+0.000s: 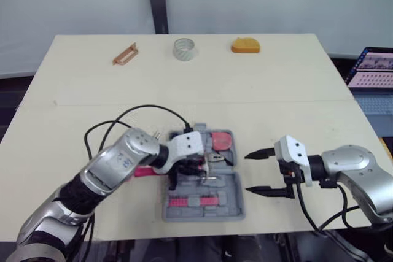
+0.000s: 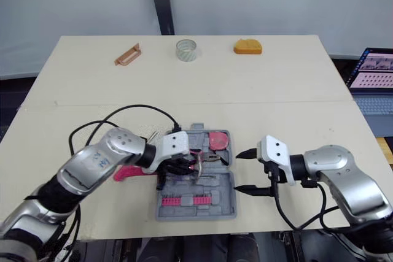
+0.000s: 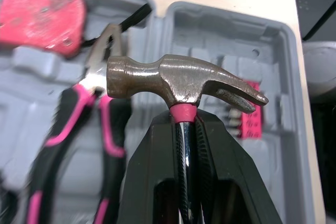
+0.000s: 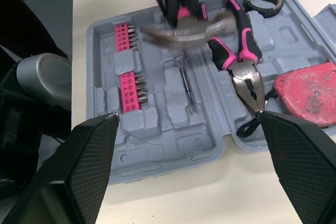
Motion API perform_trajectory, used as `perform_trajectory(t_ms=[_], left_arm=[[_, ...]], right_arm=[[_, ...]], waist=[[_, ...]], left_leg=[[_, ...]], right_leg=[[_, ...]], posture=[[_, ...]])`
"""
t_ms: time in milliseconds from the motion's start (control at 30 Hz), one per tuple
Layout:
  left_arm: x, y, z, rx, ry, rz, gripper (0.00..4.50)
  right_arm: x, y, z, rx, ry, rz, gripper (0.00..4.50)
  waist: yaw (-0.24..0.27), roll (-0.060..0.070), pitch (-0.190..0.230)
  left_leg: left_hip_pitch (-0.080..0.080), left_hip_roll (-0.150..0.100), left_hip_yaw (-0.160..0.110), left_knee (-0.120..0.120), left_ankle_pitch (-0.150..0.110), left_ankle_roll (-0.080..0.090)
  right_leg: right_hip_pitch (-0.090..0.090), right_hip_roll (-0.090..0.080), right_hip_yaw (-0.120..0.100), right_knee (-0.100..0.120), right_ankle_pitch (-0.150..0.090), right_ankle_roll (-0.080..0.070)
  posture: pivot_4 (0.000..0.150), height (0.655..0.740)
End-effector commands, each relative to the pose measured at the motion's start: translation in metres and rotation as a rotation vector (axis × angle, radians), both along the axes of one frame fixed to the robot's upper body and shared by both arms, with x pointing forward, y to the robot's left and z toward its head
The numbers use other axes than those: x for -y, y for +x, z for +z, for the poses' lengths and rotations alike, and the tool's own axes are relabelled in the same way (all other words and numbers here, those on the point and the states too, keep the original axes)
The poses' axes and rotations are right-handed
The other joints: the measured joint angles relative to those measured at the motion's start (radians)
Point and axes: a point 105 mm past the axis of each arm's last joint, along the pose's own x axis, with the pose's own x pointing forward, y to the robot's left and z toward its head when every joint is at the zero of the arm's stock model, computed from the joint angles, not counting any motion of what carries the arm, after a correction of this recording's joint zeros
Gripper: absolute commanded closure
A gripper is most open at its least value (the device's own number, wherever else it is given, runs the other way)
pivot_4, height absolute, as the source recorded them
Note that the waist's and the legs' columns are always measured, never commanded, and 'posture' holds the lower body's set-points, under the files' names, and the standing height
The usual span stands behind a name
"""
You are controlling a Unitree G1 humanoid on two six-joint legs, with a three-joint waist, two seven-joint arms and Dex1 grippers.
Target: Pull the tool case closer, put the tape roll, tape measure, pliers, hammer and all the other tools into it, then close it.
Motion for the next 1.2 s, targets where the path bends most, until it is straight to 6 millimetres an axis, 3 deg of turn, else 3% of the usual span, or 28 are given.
perform_trajectory(t_ms=[33, 533, 1200], left_arm=[[0.014, -0.007, 0.008, 0.038, -0.011, -0.034, 4.46], [0.044, -0.013, -0.02, -0.006, 0.019, -0.063, 4.46], [0.064, -0.023, -0.035, -0.068, 0.003, -0.085, 4.46]], right_arm=[[-0.001, -0.001, 0.01, 0.053, 0.01, 0.003, 0.0], [0.027, -0.006, 0.018, 0.009, -0.06, 0.001, 0.0], [0.033, -0.002, 0.018, 0.009, -0.083, -0.011, 0.0]], waist=[[0.0, 0.0, 0.0], [0.003, 0.0, 0.0], [0.003, 0.0, 0.0]], left_leg=[[0.0, 0.0, 0.0, 0.0, 0.0, 0.0], [0.0, 0.0, 0.0, 0.001, 0.0, 0.0], [0.0, 0.0, 0.0, 0.002, 0.0, 0.0]], right_leg=[[0.0, 0.0, 0.0, 0.0, 0.0, 0.0], [0.001, 0.0, 0.0, 0.0, 0.0, 0.0], [0.001, 0.0, 0.0, 0.001, 0.0, 0.0]], posture=[[0.15, 0.74], [0.15, 0.74], [0.15, 0.74]])
